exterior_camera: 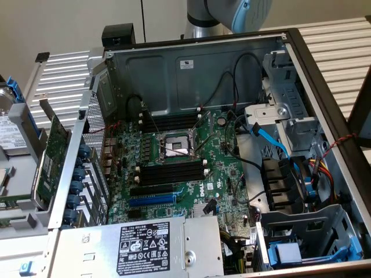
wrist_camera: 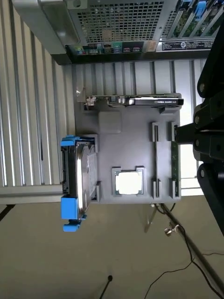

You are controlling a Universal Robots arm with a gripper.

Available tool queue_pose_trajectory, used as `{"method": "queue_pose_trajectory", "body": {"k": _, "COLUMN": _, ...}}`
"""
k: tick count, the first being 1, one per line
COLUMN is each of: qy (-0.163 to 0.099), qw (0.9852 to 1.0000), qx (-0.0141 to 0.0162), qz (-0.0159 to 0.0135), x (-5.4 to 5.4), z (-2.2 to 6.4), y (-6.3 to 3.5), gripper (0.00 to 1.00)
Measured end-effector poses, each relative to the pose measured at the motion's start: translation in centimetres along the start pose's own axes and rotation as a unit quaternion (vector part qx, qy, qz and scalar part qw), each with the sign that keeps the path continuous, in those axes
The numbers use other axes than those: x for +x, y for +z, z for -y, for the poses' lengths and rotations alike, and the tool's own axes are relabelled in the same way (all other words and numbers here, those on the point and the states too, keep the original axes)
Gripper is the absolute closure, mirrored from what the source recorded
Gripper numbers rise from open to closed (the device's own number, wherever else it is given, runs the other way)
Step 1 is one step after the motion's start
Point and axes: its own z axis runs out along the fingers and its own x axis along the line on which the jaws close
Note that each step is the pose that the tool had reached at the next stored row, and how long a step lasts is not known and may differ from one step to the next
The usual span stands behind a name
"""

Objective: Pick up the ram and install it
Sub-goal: 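Reach for the ram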

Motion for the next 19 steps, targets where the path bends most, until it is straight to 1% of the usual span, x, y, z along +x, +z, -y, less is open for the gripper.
{"method": "queue_pose_trajectory", "body": {"k": 4, "qy": 0.001, "qw": 0.9999, "qx": 0.0010, "qz": -0.0137, "x": 0.6, "z": 0.04, "y": 0.02, "gripper": 0.89}}
{"method": "queue_pose_trajectory", "body": {"k": 5, "qy": 0.001, "qw": 0.9999, "qx": 0.0012, "qz": -0.0163, "x": 0.7, "z": 0.05, "y": 0.02, "gripper": 0.89}}
{"method": "queue_pose_trajectory", "body": {"k": 9, "qy": 0.001, "qw": 0.9997, "qx": 0.0018, "qz": -0.0250, "x": 1.2, "z": 0.09, "y": 0.07, "gripper": 0.89}}
{"method": "queue_pose_trajectory", "body": {"k": 12, "qy": 0.001, "qw": 0.9995, "qx": 0.0022, "qz": -0.0300, "x": 1.4, "z": 0.10, "y": 0.13, "gripper": 0.89}}
{"method": "queue_pose_trajectory", "body": {"k": 15, "qy": 0.001, "qw": 0.9995, "qx": 0.0022, "qz": -0.0303, "x": 1.5, "z": 0.12, "y": 0.15, "gripper": 0.89}}
{"method": "queue_pose_trajectory", "body": {"k": 16, "qy": 0.001, "qw": 0.9996, "qx": 0.0021, "qz": -0.0295, "x": 1.5, "z": 0.12, "y": 0.16, "gripper": 0.89}}
{"method": "queue_pose_trajectory", "body": {"k": 17, "qy": 0.001, "qw": 0.9996, "qx": 0.0020, "qz": -0.0280, "x": 1.6, "z": 0.12, "y": 0.16, "gripper": 0.89}}
{"method": "queue_pose_trajectory", "body": {"k": 18, "qy": 0.001, "qw": 0.9997, "qx": 0.0019, "qz": -0.0257, "x": 1.6, "z": 0.11, "y": 0.16, "gripper": 0.89}}
{"method": "queue_pose_trajectory", "body": {"k": 19, "qy": 0.001, "qw": 0.9998, "qx": 0.0019, "qz": -0.0221, "x": 1.6, "z": 0.12, "y": 0.16, "gripper": 0.89}}
